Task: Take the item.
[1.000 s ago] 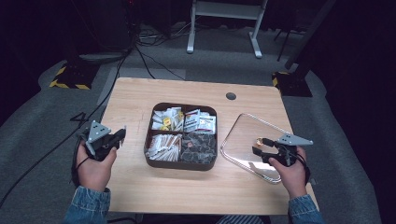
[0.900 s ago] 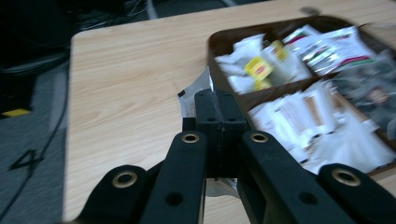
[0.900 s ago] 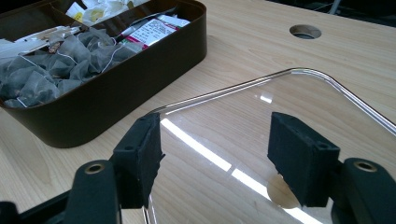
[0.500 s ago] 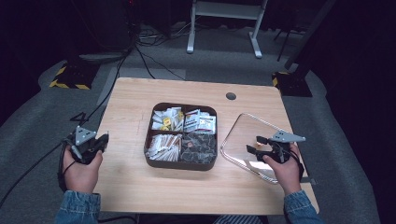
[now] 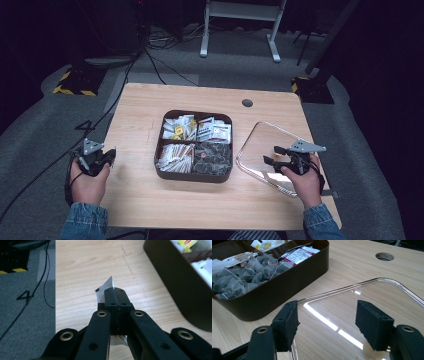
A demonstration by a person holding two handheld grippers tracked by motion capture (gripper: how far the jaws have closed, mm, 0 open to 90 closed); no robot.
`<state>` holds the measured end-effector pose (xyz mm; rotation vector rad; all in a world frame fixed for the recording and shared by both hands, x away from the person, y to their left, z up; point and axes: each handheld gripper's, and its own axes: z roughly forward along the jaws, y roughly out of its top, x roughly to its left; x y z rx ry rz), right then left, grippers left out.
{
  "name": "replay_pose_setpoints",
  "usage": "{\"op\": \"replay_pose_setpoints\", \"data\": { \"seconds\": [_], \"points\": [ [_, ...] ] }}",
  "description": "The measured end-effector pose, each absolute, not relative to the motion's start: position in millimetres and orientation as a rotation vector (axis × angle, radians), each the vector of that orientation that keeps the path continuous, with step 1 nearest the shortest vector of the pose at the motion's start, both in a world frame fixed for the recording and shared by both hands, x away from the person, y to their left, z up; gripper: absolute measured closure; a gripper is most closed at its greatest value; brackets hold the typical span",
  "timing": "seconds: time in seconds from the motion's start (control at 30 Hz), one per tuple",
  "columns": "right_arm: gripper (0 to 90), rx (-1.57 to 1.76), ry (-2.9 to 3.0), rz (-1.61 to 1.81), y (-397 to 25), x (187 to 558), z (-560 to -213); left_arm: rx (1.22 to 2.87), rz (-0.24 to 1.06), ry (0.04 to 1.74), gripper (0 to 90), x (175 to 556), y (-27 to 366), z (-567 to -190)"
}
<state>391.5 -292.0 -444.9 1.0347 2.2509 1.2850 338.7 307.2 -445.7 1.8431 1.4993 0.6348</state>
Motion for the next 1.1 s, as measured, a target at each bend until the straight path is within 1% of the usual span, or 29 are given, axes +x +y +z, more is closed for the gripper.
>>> {"op": "replay_pose_setpoints", "data": {
  "seconds": [0.33,0.93,1.03,1.1],
  "points": [
    [35.4,1.040,2.255,1.286,-292,392,-446,1.914,0.588,1.518,90.0,346,305,-465],
    [35.2,1.053,2.260,1.282,-292,393,-450,1.994,0.509,1.526,89.4,353,298,-478],
    [35.2,1.055,2.260,1.281,-292,393,-450,2.025,0.468,1.535,86.7,355,297,-482],
    [35.1,1.055,2.261,1.281,-292,393,-450,2.030,0.464,1.534,84.9,356,296,-483]
  ]
}}
